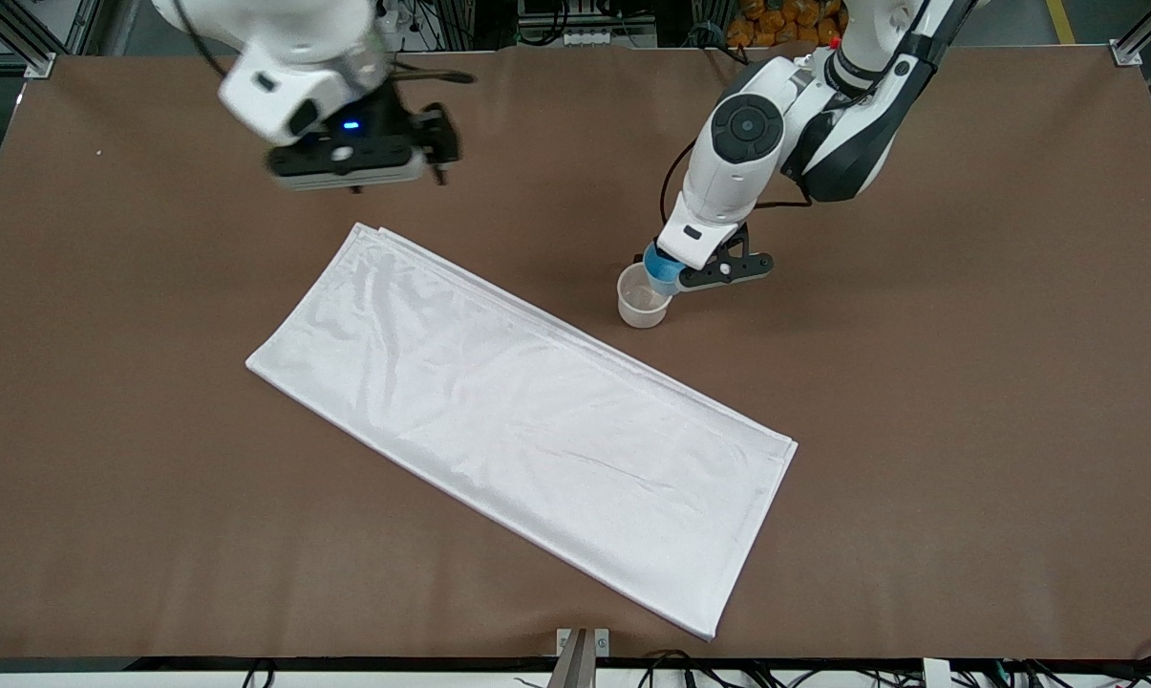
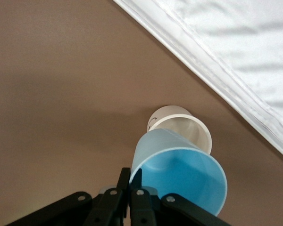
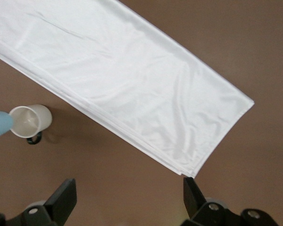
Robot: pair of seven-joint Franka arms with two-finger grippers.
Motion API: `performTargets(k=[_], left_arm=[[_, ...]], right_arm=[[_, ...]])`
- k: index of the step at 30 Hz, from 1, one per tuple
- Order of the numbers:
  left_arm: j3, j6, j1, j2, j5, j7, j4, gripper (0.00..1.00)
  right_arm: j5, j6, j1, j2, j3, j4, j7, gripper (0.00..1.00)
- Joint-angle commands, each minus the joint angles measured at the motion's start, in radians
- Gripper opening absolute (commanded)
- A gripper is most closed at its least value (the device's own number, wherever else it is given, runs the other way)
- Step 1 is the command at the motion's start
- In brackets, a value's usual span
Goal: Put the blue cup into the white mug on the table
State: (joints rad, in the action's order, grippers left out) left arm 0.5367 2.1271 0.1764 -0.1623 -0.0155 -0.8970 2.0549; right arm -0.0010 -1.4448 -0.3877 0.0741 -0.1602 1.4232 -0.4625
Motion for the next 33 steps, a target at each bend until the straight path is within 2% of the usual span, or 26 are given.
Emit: performTargets(k=[1, 9, 19, 22, 27, 33], left_arm=[[0.005, -0.019, -0.006, -0.012, -0.015, -0.022, -0.018, 0.0], [0.005, -0.018, 0.031, -0.057, -0.015, -0.022, -0.019, 0.0], [0.003, -0.018, 0.054, -0.1, -0.024, -0.02, -0.024, 0.0], [0.005, -0.012, 0.054, -0.109, -0.032, -0.022, -0.027, 0.0], [0.003, -0.01, 0.052, -0.143, -0.035, -0.02, -0.065, 0.0], [0.003, -0.01, 0.054, -0.197, -0.069, -0.037, -0.105, 0.0]], right_arm=[[0.015, 0.012, 0.108, -0.066, -0.004, 0.089, 0.071, 1.0], [0.007, 0.011, 0.263, -0.068, -0.004, 0.094, 0.243, 1.0], [0.006, -0.032, 0.363, -0.071, 0.004, 0.115, 0.289, 1.0], [0.007, -0.075, 0.392, -0.092, 0.004, 0.157, 0.327, 1.0], [0.01, -0.198, 0.434, -0.16, 0.004, 0.295, 0.381, 1.0], [0.012, -0.209, 0.444, -0.157, 0.005, 0.306, 0.386, 1.0]])
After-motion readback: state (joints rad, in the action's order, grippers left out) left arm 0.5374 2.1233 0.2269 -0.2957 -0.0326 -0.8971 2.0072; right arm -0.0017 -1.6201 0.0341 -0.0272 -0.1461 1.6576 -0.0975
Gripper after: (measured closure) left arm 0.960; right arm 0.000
